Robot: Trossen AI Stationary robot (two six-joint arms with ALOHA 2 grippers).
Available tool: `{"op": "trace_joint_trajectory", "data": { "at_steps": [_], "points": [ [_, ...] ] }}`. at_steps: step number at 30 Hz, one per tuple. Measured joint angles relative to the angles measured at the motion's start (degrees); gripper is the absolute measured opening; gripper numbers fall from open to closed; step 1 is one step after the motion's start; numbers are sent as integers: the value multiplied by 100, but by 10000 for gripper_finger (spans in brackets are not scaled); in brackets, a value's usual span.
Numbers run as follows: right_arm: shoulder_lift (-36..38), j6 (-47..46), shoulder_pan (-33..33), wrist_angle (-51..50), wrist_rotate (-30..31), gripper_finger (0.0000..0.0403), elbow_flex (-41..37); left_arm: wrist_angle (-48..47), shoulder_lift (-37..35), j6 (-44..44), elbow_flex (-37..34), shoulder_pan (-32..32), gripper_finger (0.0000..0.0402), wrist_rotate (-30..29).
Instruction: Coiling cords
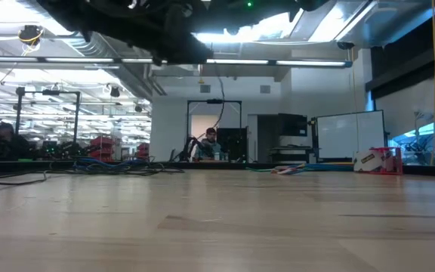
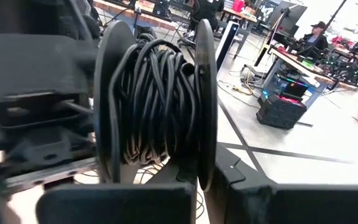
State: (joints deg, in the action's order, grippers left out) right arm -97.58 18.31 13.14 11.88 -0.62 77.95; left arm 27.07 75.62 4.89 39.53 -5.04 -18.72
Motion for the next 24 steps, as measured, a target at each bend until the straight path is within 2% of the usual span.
{"op": "trace_joint_trajectory", "data": {
  "at_steps": [10,13,19,24],
  "points": [
    [0,30,0,-15,0,10,0,109,8,106,0,9,135,205],
    [0,35,-2,-18,0,10,0,166,12,111,0,-23,107,221],
    [0,39,0,-11,-1,10,0,190,14,391,0,-33,12,205],
    [0,39,-2,-9,-2,10,0,-59,14,587,2,-114,6,-102]
  ]
}}
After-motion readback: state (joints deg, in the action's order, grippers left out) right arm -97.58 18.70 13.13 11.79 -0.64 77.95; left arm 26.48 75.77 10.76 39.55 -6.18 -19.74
